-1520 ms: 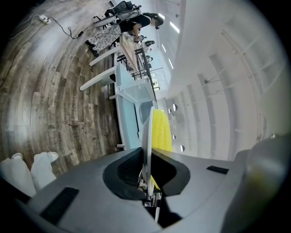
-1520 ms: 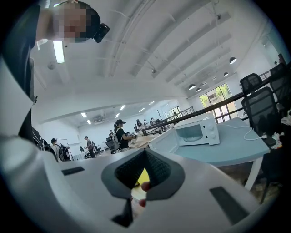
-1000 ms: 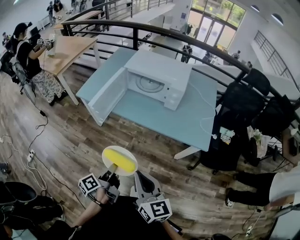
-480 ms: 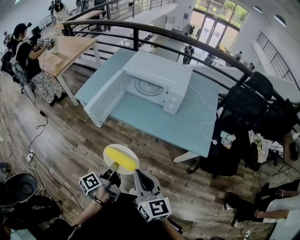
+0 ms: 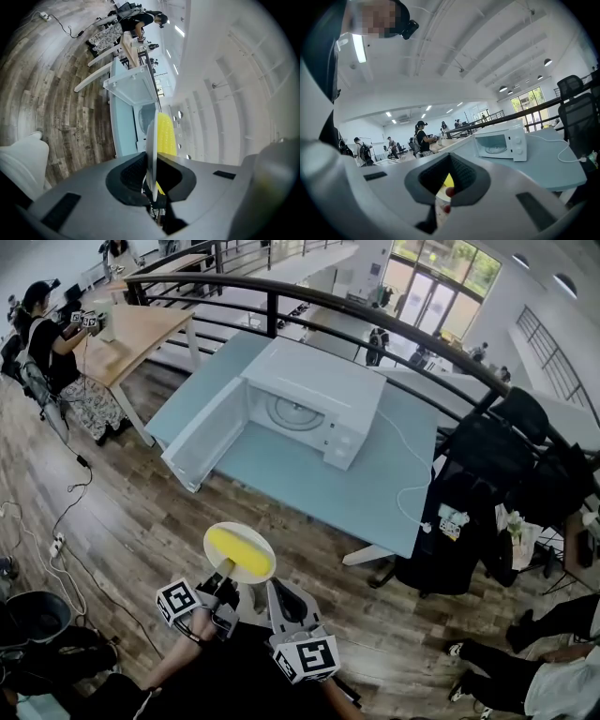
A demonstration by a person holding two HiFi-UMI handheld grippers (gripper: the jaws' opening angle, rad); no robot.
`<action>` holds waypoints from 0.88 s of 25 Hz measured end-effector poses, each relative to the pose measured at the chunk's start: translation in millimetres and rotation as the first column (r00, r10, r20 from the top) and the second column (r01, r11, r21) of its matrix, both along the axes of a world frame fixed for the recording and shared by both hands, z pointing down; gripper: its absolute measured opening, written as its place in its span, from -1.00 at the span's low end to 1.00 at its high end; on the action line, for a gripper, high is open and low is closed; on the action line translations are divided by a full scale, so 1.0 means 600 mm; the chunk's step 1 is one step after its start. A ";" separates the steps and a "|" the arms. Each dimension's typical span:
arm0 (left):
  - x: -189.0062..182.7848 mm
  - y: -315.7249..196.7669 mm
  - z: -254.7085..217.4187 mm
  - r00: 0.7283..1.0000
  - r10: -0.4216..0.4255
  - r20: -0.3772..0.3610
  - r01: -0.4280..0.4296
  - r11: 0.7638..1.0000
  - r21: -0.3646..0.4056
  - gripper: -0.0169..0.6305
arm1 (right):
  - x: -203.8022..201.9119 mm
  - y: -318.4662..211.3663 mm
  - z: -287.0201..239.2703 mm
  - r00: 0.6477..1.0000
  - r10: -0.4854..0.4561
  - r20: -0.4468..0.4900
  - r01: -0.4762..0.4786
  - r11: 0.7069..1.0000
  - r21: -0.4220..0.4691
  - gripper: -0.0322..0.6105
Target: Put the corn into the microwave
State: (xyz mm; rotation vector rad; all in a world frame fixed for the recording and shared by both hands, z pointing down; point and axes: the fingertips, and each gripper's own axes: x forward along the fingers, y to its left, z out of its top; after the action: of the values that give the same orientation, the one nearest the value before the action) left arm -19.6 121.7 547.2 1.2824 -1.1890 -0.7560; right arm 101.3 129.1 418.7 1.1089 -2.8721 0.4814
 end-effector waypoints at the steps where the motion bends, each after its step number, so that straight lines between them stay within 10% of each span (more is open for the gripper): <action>1: 0.002 -0.003 0.003 1.000 0.003 -0.003 -0.003 1.000 0.002 -0.86 | 0.003 -0.002 0.002 1.000 0.004 -0.001 -0.004 1.000 -0.003 -0.87; 22: 0.011 -0.101 0.020 0.999 0.039 -0.015 -0.039 0.999 -0.005 -0.86 | 0.021 -0.084 0.015 0.997 0.066 -0.033 -0.066 0.998 -0.002 -0.87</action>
State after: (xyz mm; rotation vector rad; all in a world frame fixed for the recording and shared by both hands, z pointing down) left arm -12.8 61.3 559.1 1.2894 -1.1499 -0.7322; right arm 113.6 78.6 427.7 1.2022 -2.8135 0.4653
